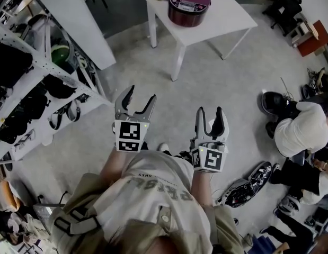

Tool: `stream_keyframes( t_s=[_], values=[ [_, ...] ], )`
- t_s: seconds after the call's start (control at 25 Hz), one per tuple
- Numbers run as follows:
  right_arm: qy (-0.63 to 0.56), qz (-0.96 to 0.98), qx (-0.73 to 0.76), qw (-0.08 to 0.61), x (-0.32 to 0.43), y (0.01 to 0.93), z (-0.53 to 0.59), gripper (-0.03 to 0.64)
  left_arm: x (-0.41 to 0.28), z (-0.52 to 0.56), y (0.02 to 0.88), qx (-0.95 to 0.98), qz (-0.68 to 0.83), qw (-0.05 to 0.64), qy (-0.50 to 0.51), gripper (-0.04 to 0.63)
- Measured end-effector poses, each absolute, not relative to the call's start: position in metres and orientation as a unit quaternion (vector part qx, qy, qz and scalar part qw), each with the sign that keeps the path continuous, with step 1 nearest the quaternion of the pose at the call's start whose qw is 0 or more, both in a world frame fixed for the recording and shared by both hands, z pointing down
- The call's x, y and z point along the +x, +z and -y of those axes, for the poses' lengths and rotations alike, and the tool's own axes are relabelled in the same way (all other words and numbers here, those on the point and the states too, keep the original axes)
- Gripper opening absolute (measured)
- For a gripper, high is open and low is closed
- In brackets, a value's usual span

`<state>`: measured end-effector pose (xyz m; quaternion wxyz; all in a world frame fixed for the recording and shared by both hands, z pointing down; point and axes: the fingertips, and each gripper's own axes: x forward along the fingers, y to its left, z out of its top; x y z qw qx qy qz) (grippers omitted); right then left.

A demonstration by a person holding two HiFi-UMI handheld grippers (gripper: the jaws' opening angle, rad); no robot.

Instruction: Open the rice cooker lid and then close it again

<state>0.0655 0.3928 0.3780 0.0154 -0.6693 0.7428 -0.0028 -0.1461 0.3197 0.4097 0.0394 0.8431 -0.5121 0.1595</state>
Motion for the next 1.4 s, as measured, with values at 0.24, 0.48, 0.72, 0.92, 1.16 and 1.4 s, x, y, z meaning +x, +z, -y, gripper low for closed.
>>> stream_keyframes(
  t_s=[0.24, 0.48, 0.72, 0.92, 1.16, 1.4],
  values=[
    [-0.005, -0.756, -0.654, 0.017, 0.082, 0.371, -0.378, 0.227, -0.133, -0.314, 0.403, 0.838, 0.519, 0.031, 0.166, 0.311],
    [-0.012, -0.753, -0.657, 0.02, 0.093, 0.374, -0.351, 0.227, -0.128, -0.29, 0.41, 0.836, 0.518, 0.034, 0.179, 0.311],
    [-0.028, -0.74, -0.672, 0.009, 0.1, 0.392, -0.31, 0.23, -0.122, -0.245, 0.429, 0.843, 0.5, 0.041, 0.196, 0.311],
    [-0.033, -0.73, -0.683, 0.001, 0.099, 0.398, -0.267, 0.233, -0.117, -0.194, 0.435, 0.853, 0.48, 0.044, 0.202, 0.31],
    [-0.031, -0.72, -0.693, -0.002, 0.097, 0.399, -0.214, 0.249, -0.102, -0.13, 0.436, 0.87, 0.452, 0.036, 0.195, 0.311],
    [-0.034, -0.714, -0.699, -0.002, 0.105, 0.401, -0.18, 0.256, -0.09, -0.093, 0.44, 0.878, 0.432, 0.027, 0.204, 0.311]
  ],
)
